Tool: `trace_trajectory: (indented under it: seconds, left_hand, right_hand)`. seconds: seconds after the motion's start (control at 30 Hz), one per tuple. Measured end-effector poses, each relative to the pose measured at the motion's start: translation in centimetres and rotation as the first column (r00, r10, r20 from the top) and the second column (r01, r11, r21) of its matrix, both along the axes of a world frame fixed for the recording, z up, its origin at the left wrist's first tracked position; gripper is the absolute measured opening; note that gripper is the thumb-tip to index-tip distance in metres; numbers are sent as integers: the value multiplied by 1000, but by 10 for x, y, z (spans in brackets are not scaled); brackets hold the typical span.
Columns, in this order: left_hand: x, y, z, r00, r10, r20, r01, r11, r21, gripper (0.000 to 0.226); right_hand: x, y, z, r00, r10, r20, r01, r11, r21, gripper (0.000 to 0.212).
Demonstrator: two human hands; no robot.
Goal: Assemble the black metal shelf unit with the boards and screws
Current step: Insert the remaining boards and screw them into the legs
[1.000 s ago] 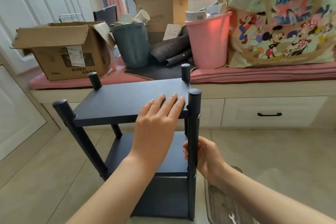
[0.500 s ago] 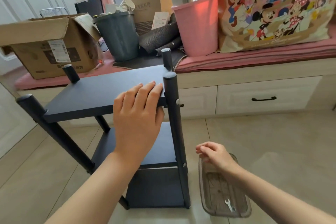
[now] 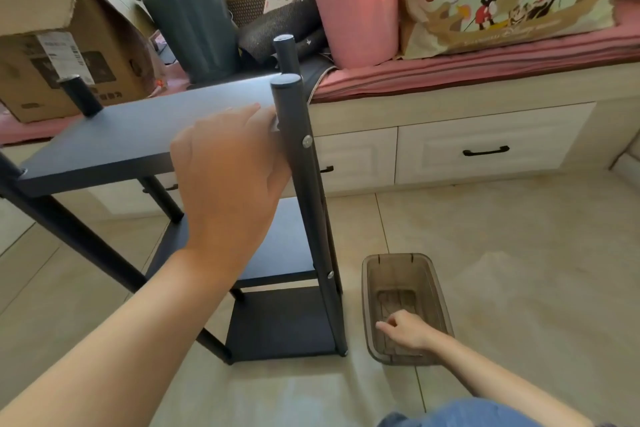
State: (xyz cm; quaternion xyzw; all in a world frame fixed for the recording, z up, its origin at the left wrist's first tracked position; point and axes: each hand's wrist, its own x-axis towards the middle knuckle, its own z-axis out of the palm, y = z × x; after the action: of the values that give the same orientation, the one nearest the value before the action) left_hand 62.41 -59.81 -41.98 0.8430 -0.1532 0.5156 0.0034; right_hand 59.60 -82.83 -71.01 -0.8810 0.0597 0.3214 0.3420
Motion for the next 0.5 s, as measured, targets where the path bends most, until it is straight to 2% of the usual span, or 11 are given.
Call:
trace_trajectory:
  seconds: [0.2,0.37,0.43,0.5]
  left_hand:
    - [-1,-2,0,1000,6,-2,-6,1000,-16,32]
    - [-2,-2,1,1000,11,-13,-11,999,-31,33]
    - [-2,-2,1,1000,14,-13,-15,999,-33,34]
    - [-3,-2,2,1000,19,-20,-19,999,-35,34]
  right_hand:
    - [-13,18,-15,993,117,9,-117,993,-10,28]
    - [-12,19,-12,984,170,-60,-161,978,133,26]
    - [-6,13,-15,988,155,-12,-154,985,72,25]
    - [0,4,-22,986,165,38,-161,983,-88,21]
